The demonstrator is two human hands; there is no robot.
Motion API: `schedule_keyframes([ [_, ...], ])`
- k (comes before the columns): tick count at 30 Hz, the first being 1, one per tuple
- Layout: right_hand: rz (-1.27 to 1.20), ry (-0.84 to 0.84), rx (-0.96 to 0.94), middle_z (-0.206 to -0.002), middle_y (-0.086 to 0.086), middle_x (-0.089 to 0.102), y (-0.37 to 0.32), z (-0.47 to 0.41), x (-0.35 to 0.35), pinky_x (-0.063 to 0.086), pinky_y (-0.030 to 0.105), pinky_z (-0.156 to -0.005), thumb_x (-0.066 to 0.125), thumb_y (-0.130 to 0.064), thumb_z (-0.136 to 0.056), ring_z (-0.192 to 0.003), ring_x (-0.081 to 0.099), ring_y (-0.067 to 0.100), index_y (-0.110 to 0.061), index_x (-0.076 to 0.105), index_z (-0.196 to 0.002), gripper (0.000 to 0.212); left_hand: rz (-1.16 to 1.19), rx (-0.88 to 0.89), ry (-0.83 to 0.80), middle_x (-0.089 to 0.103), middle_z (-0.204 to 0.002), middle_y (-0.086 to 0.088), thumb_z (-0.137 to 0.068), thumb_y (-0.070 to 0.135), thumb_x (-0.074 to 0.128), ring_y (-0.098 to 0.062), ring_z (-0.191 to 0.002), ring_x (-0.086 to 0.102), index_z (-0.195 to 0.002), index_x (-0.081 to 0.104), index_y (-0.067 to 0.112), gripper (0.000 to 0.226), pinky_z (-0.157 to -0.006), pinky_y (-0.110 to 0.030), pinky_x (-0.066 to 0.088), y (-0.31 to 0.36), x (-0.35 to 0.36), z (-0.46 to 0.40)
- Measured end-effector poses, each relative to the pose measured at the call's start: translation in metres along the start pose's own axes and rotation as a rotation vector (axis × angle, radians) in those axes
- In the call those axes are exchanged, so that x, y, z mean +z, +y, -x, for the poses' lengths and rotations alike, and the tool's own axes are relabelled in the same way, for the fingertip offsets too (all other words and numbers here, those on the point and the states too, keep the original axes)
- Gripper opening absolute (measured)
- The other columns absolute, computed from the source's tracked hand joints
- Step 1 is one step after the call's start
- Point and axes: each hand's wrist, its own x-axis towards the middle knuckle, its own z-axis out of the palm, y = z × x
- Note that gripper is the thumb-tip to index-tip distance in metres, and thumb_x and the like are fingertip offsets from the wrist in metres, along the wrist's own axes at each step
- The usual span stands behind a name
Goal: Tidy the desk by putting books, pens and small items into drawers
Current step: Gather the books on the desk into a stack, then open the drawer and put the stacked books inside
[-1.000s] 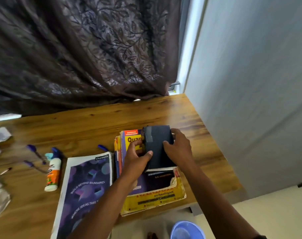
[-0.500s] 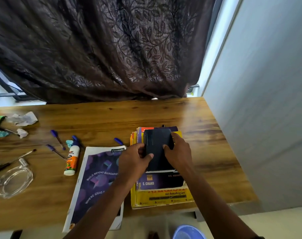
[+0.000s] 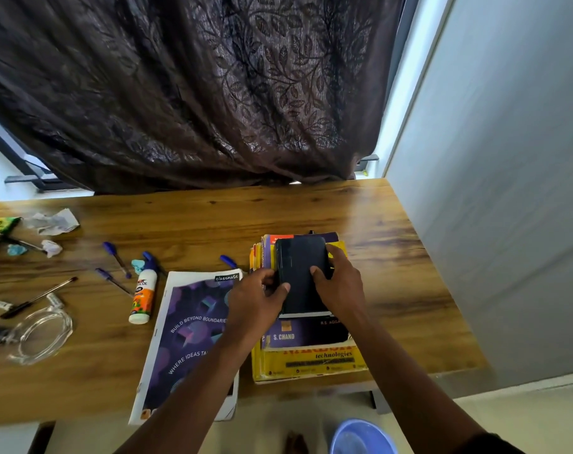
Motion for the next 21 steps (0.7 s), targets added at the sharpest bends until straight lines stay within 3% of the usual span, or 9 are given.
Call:
schedule_keyframes([
  [3, -0.002, 0.039, -0.016, -0.131, 0.004, 0.065, 0.001, 0.009, -0.002, 0.048, 0.027, -0.078, 0.068, -0.025, -0.097, -0.109, 0.064, 0.022, -0.023, 0.049, -0.143, 0.050, 0.048, 0.012, 0.027, 0.070, -0.113, 0.013, -0.094, 0.030, 0.071, 0.008, -0.088, 0.062, -0.125, 0.066, 0.026, 0.031, -0.070, -0.012, 0.048, -0.004, -0.002, 0.010],
  [5, 0.002, 0.087, -0.036, -0.128, 0.004, 0.066, 0.003, 0.020, -0.001, 0.055, 0.033, -0.083, 0.068, -0.024, -0.096, -0.110, 0.064, 0.022, -0.022, 0.053, -0.139, 0.046, 0.102, 0.026, 0.047, 0.069, -0.113, 0.015, -0.095, 0.025, 0.070, 0.008, -0.092, 0.063, -0.124, 0.066, 0.026, 0.030, -0.071, -0.012, 0.050, -0.007, -0.004, 0.018],
  [7, 0.035, 0.148, -0.055, -0.126, 0.004, 0.065, 0.007, 0.034, 0.001, 0.057, 0.041, -0.091, 0.069, -0.025, -0.094, -0.112, 0.062, 0.022, -0.022, 0.056, -0.136, 0.044, 0.188, 0.013, 0.058, 0.070, -0.109, 0.016, -0.095, 0.022, 0.069, 0.004, -0.094, 0.065, -0.119, 0.068, 0.027, 0.025, -0.077, -0.021, 0.056, -0.010, -0.006, 0.027],
  [10, 0.064, 0.257, -0.093, -0.125, 0.004, 0.060, 0.010, 0.062, 0.007, 0.053, 0.038, -0.095, 0.070, -0.023, -0.091, -0.113, 0.058, 0.022, -0.023, 0.058, -0.133, 0.044, 0.317, -0.039, 0.035, 0.073, -0.098, 0.013, -0.096, 0.021, 0.066, -0.007, -0.091, 0.069, -0.108, 0.071, 0.030, 0.016, -0.077, -0.033, 0.059, -0.015, -0.008, 0.045],
  [12, 0.048, 0.320, -0.154, -0.119, 0.004, 0.058, 0.012, 0.086, 0.013, 0.054, 0.038, -0.090, 0.072, -0.020, -0.090, -0.107, 0.059, 0.022, -0.023, 0.061, -0.128, 0.039, 0.475, -0.098, -0.001, 0.077, -0.089, 0.004, -0.098, 0.017, 0.063, -0.016, -0.084, 0.072, -0.101, 0.073, 0.027, 0.014, -0.074, -0.039, 0.060, -0.019, -0.010, 0.061],
  [17, -0.001, 0.375, -0.263, -0.092, -0.011, 0.060, 0.015, 0.144, 0.033, 0.057, 0.036, -0.072, 0.069, -0.015, -0.088, -0.085, 0.061, 0.010, -0.024, 0.066, -0.103, 0.017, 0.764, -0.296, -0.092, 0.075, -0.079, -0.007, -0.102, 0.006, 0.055, -0.019, -0.073, 0.069, -0.099, 0.073, 0.009, 0.018, -0.068, -0.035, 0.057, -0.031, -0.009, 0.111],
  [21, -0.067, 0.300, -0.180, -0.081, -0.012, 0.069, 0.031, 0.183, 0.052, 0.055, 0.035, -0.068, 0.067, -0.019, -0.089, -0.075, 0.064, 0.007, -0.026, 0.069, -0.096, 0.010, 0.905, -0.480, -0.144, 0.075, -0.084, -0.013, -0.102, 0.011, 0.055, -0.023, -0.072, 0.068, -0.102, 0.072, 0.007, 0.018, -0.070, -0.033, 0.054, -0.053, 0.001, 0.144],
])
